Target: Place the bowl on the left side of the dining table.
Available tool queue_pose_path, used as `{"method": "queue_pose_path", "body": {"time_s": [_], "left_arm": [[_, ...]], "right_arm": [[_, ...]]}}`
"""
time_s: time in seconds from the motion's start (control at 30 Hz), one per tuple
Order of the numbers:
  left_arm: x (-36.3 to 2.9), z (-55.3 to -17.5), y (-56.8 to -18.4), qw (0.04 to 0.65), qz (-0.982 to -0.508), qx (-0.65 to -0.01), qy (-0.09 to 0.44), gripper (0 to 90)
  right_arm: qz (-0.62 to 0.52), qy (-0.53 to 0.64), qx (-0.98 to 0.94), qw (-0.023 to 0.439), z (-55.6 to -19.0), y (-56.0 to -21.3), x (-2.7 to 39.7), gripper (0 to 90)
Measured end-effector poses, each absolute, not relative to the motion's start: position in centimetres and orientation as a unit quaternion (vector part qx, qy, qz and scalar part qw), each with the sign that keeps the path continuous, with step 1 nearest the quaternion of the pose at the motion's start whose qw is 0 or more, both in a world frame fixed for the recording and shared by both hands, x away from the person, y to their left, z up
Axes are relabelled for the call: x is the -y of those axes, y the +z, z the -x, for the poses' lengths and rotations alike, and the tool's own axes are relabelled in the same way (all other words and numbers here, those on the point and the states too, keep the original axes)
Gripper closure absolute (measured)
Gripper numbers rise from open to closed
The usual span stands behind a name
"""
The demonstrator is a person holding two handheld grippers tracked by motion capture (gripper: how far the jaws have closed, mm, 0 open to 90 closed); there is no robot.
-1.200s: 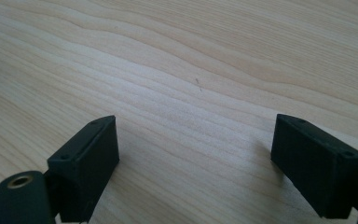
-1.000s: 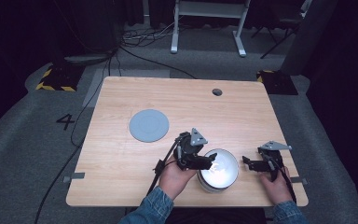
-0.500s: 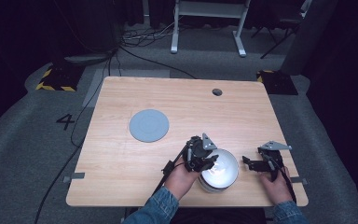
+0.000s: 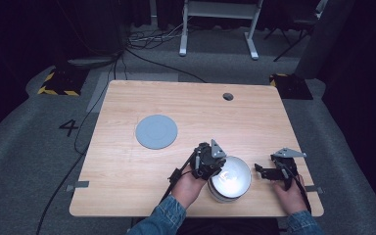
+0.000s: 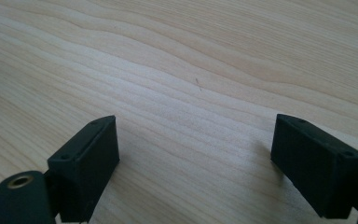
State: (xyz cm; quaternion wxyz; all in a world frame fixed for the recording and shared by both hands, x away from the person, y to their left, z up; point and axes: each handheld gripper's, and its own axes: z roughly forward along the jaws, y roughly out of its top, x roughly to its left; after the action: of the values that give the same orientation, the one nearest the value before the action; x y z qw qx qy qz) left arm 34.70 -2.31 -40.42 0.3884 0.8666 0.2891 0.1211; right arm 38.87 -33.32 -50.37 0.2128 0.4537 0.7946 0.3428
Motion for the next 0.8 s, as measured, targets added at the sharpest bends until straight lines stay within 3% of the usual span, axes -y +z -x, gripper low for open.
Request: {"method": "queue_pose_path", "body": {"time_s": [0.43,0.8], "left_arm": [[2.4,-34.4,-40.3,0.389,-0.865,-0.289,0.128,81.4],[1.4,-33.8,-38.0,0.414,-0.855,-0.287,0.123,80.9]], "right_arm": [[-0.454,0.343,-0.795,0.213,-38.9,-50.4,33.3,15.3],[-0.457,0.347,-0.792,0.209,-38.8,-50.4,33.2,15.3]]}}
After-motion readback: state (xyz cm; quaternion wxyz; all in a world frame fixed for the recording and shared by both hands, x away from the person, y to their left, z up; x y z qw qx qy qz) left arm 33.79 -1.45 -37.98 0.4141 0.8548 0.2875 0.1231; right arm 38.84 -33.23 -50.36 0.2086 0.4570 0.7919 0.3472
